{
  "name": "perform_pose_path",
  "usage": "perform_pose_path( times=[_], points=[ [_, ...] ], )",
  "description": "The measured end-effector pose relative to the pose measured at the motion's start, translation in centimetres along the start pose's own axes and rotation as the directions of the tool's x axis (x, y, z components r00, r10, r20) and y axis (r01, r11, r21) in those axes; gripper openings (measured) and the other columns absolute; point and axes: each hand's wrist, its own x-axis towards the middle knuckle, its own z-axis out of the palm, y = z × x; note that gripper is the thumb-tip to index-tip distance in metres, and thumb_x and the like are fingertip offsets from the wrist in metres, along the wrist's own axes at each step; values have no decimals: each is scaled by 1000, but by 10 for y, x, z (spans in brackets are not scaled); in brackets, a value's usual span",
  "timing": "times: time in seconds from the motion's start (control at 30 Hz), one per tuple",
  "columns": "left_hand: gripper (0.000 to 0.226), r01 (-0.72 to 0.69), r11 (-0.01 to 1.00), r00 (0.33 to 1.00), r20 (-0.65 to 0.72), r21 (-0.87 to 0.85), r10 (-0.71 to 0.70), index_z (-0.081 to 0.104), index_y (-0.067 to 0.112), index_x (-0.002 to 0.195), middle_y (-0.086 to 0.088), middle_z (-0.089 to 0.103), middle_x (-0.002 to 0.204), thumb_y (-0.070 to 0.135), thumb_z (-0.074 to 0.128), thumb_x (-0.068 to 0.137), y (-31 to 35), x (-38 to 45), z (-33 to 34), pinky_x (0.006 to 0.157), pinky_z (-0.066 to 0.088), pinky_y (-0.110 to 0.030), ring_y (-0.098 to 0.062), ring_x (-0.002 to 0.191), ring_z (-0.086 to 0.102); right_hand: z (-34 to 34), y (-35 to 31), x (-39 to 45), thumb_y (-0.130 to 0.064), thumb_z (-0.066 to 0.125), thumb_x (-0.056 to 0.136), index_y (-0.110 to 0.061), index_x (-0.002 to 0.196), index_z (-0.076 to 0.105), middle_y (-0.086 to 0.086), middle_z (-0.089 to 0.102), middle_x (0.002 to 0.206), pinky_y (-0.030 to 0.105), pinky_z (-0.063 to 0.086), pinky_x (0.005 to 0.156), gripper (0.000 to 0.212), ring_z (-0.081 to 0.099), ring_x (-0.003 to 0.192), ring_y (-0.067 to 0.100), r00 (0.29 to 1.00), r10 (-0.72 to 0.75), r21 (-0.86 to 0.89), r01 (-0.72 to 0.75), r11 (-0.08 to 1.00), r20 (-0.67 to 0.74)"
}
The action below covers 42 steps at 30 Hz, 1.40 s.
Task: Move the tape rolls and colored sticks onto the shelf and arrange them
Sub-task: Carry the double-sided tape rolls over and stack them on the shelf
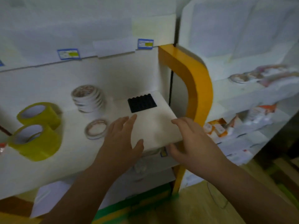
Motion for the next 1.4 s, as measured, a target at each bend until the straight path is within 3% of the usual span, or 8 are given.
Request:
perform_pose_path(
  times=[0.33,0.43,0.53,0.7,0.9,1.07,1.2,1.4],
  points=[
    [70,-72,994,997,19,-82,74,24,27,154,-3,29,156,39,57,93,136,-17,46,113,22,-35,-17,141,20,-89,114,-84,-37,64,86,-16,134,49,6,50,127,39,48,92,54,48,115,26,987,152,-139,-159,977,-54],
    [70,-146,983,989,-10,-111,145,32,24,151,-4,37,150,50,48,88,179,-17,61,113,32,-46,-23,139,28,-114,141,-108,-37,66,87,-20,140,43,4,45,137,34,42,97,61,44,122,24,980,185,-139,-193,971,-72],
    [66,-175,975,984,7,-138,178,33,28,150,-2,34,152,38,60,90,214,-11,77,112,34,-52,-24,142,25,-130,165,-122,-41,64,89,-22,147,34,4,40,145,36,39,105,69,39,132,25,966,246,-158,-255,954,-74],
    [72,-217,965,971,66,-146,228,25,34,153,4,23,157,38,63,91,256,13,102,112,20,-34,-13,142,13,-141,200,-130,-46,60,90,-22,147,34,1,40,144,37,45,102,67,42,130,22,946,317,-153,-323,934,-64],
    [73,-225,959,965,94,-172,244,22,36,153,5,17,157,43,61,91,289,73,136,116,22,-36,-12,144,8,-147,255,-120,-52,56,92,-26,151,27,0,30,156,42,37,114,71,30,143,21,934,357,-200,-355,913,-26],
    [74,-225,954,967,76,-196,244,22,33,154,2,17,159,46,58,91,310,138,174,118,23,-43,-17,145,8,-165,309,-86,-49,57,92,-26,152,26,-2,26,156,33,32,114,72,26,144,19,928,371,-246,-364,898,-19],
    [72,-220,950,969,64,-221,240,20,33,154,3,16,160,49,54,93,324,188,199,117,21,-37,-16,146,7,-175,348,-45,-47,60,91,-26,152,28,-5,27,156,27,27,114,72,24,145,16,927,373,-236,-369,899,-26],
    [77,-179,965,977,77,-192,197,22,33,153,2,19,159,54,59,88,336,252,235,117,22,-37,-19,146,9,-175,392,5,-46,59,92,-28,152,27,-3,25,159,35,28,118,70,22,147,18,915,402,-218,-398,891,-27]
  ],
)
